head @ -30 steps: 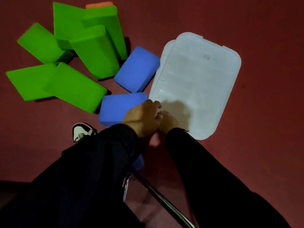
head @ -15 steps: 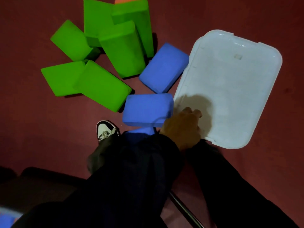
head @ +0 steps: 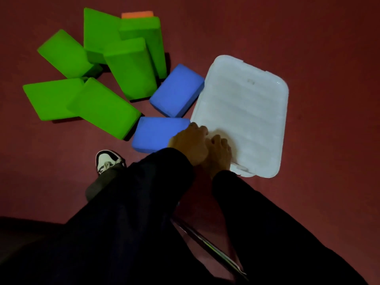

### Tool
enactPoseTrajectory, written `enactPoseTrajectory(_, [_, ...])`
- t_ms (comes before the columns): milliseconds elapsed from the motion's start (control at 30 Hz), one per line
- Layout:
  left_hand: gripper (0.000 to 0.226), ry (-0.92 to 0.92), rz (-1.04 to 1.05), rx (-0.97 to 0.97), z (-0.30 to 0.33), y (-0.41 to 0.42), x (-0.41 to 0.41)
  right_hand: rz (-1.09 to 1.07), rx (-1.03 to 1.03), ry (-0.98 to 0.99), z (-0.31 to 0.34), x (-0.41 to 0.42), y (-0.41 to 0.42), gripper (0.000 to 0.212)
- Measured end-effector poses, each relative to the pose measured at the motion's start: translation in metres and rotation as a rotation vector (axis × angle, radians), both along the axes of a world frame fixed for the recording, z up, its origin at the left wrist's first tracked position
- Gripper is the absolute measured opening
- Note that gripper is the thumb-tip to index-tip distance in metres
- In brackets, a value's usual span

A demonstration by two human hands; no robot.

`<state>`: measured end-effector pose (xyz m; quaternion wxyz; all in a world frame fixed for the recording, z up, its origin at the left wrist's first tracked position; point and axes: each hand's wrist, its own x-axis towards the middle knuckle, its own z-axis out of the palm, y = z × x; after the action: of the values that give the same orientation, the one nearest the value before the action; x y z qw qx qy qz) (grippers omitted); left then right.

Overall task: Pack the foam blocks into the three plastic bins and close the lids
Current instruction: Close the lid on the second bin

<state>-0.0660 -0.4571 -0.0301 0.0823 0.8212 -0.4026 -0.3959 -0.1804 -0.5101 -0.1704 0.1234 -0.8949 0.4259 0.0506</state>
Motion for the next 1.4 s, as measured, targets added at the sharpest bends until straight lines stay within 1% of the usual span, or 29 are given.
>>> enactPoseTrajectory(67, [0.040,-0.092,0.016,-0.027,0.013,0.005,-0.001,0.001,-0.032,-0.084,0.027,0.002,-0.007,0.015])
enactPoseTrajectory(100, [0.039,-0.133,0.027,-0.050,0.023,0.007,-0.001,-0.012,-0.052,-0.176,0.040,0.005,-0.012,0.013])
enactPoseTrajectory(167, [0.043,-0.152,0.031,-0.099,0.047,0.010,0.000,-0.031,-0.076,-0.405,0.073,0.003,-0.023,0.016])
enactPoseTrajectory(200, [0.045,-0.157,0.030,-0.112,0.060,0.013,0.000,-0.032,-0.052,-0.448,0.090,0.002,-0.027,0.017])
enactPoseTrajectory(267, [0.044,-0.212,0.027,-0.126,0.087,0.018,-0.001,0.001,-0.008,-0.413,0.129,-0.001,-0.030,0.017])
enactPoseTrajectory(367, [0.045,-0.294,0.034,-0.162,0.117,0.030,-0.010,-0.010,-0.063,-0.435,0.175,-0.004,-0.023,0.017])
enactPoseTrajectory(433, [0.045,-0.339,0.037,-0.182,0.133,0.043,-0.019,0.002,-0.089,-0.500,0.195,-0.012,-0.012,0.019])
enactPoseTrajectory(500, [0.043,-0.369,0.065,-0.206,0.148,0.059,-0.026,0.035,-0.108,-0.606,0.215,-0.020,0.004,0.015])
enactPoseTrajectory(533, [0.042,-0.379,0.088,-0.226,0.154,0.069,-0.029,0.042,-0.134,-0.670,0.228,-0.022,0.012,0.018])
enactPoseTrajectory(600, [0.043,-0.402,0.154,-0.270,0.163,0.092,-0.029,0.019,-0.179,-0.826,0.265,-0.021,0.030,0.025])
enactPoseTrajectory(700, [0.044,-0.422,0.284,-0.268,0.172,0.138,-0.022,-0.011,-0.173,-1.039,0.333,-0.016,0.057,0.025])
enactPoseTrajectory(800, [0.044,-0.414,0.444,-0.240,0.184,0.186,-0.008,0.143,-0.100,-1.178,0.389,0.002,0.096,0.025])
enactPoseTrajectory(933, [0.043,-0.473,0.624,-0.255,0.210,0.245,0.010,0.363,-0.024,-1.292,0.432,0.041,0.169,0.023])
enactPoseTrajectory(1033, [0.045,-0.524,0.751,-0.238,0.226,0.295,0.016,0.439,0.154,-1.376,0.450,0.066,0.220,0.020])
enactPoseTrajectory(1100, [0.045,-0.532,0.869,-0.216,0.230,0.334,0.018,0.460,0.362,-1.442,0.458,0.082,0.251,0.020])
enactPoseTrajectory(1167, [0.046,-0.529,0.978,-0.191,0.229,0.375,0.017,0.474,0.574,-1.495,0.464,0.095,0.281,0.027])
enactPoseTrajectory(1267, [0.048,-0.485,1.153,-0.182,0.216,0.440,0.008,0.493,0.854,-1.510,0.475,0.108,0.323,0.029])
enactPoseTrajectory(1333, [0.053,-0.429,1.341,-0.196,0.200,0.481,-0.003,0.474,1.036,-1.492,0.477,0.112,0.346,0.031])
enactPoseTrajectory(1400, [0.064,-0.355,1.579,-0.251,0.191,0.515,-0.025,0.378,1.239,-1.443,0.475,0.118,0.366,0.030])
